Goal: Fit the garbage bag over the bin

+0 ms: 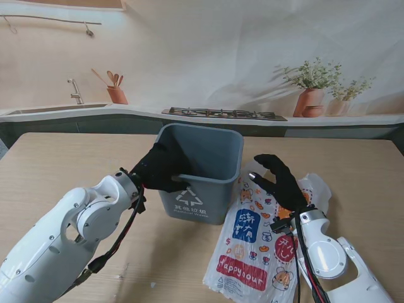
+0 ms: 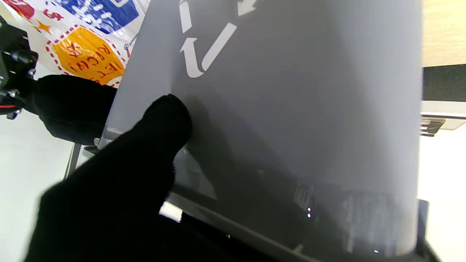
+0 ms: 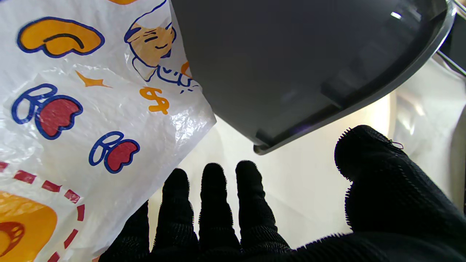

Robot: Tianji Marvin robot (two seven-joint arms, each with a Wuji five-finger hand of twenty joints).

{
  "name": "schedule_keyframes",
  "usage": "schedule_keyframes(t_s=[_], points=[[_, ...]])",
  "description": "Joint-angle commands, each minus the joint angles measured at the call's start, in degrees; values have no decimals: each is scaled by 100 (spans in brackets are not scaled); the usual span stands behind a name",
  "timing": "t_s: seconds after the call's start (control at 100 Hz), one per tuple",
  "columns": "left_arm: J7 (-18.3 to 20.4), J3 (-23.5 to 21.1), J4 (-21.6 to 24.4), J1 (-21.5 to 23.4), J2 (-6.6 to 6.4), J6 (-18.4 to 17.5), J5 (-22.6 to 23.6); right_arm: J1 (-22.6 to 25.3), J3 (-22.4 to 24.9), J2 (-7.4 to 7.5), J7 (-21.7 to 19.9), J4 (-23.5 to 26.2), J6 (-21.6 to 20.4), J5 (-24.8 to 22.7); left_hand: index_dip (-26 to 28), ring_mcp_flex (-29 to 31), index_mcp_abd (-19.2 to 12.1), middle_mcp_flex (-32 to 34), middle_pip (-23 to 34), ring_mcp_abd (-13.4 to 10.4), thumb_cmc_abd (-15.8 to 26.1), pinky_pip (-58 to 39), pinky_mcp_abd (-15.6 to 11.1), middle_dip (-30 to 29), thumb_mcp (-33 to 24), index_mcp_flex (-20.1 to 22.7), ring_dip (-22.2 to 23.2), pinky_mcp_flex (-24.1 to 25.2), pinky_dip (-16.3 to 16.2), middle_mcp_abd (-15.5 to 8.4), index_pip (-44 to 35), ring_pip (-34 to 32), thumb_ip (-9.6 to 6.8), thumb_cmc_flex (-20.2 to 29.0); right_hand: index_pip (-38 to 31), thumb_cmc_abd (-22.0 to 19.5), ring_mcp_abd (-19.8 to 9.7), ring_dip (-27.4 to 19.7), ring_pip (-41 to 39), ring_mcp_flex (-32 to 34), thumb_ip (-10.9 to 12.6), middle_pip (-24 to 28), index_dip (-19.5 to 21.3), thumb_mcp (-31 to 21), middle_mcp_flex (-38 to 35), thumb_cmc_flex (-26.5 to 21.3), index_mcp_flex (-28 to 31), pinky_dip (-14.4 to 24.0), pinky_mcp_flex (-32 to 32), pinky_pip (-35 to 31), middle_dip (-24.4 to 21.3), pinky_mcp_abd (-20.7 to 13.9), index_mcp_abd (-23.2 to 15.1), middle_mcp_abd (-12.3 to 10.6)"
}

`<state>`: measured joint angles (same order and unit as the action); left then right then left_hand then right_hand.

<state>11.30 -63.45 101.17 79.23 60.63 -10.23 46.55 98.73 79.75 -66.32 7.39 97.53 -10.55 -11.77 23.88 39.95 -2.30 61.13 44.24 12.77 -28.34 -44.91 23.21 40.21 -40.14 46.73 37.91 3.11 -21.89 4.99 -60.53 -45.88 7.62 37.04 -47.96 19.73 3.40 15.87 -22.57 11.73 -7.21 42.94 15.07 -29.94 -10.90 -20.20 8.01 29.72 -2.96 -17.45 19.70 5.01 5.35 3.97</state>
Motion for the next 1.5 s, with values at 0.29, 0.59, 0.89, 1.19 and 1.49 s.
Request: schedule_keyframes(t_s=[0.29,0.59,0.89,1.19,1.49], points=[[300,-176,489,365,-69,140,144,51,-15,-42,-35,133,-107,-35,280,291,-177,273,155,45,-192,-331,136,209,-176,281,170,-8,-210,-35,-290,-113,151,41,-72,88,-157,-35,55,-41,353,136,-63,29,111,103,-53,28,1,-18,61,-125,-174,-107],[276,-109,373,317,-62,178,54,49,273,35,-120,611,-389,-531,292,283,-186,259,112,44,-184,-318,141,231,-187,282,177,5,-206,-26,-254,-83,159,43,-53,241,-146,-24,35,29,349,287,-60,-37,138,226,-20,-1,-96,-23,119,-58,-188,-104],[227,38,279,231,-50,254,26,397,999,483,-1670,1213,-552,-2099,293,296,-172,277,100,42,-179,-295,152,244,-180,286,186,6,-196,-38,-239,-79,159,52,-30,675,-234,-76,153,-150,230,267,-55,-811,121,1357,-57,68,169,-42,90,-78,-57,-212],[192,103,353,244,-39,369,66,281,879,627,-2097,1122,-285,-3308,301,333,-161,300,107,55,-190,-288,145,260,-180,307,205,9,-193,-26,-242,-102,159,51,25,747,-165,-15,19,-238,141,171,-94,-1014,140,1835,-204,184,433,-34,56,-64,171,-75],[187,140,343,245,-40,373,75,-129,555,703,-2350,666,-116,-3738,287,335,-156,312,95,54,-206,-286,149,259,-186,322,206,5,-193,-24,-226,-92,160,47,91,769,-180,32,-96,-276,77,-130,-172,-1083,115,1964,-325,267,488,-35,-61,-78,182,-67]])
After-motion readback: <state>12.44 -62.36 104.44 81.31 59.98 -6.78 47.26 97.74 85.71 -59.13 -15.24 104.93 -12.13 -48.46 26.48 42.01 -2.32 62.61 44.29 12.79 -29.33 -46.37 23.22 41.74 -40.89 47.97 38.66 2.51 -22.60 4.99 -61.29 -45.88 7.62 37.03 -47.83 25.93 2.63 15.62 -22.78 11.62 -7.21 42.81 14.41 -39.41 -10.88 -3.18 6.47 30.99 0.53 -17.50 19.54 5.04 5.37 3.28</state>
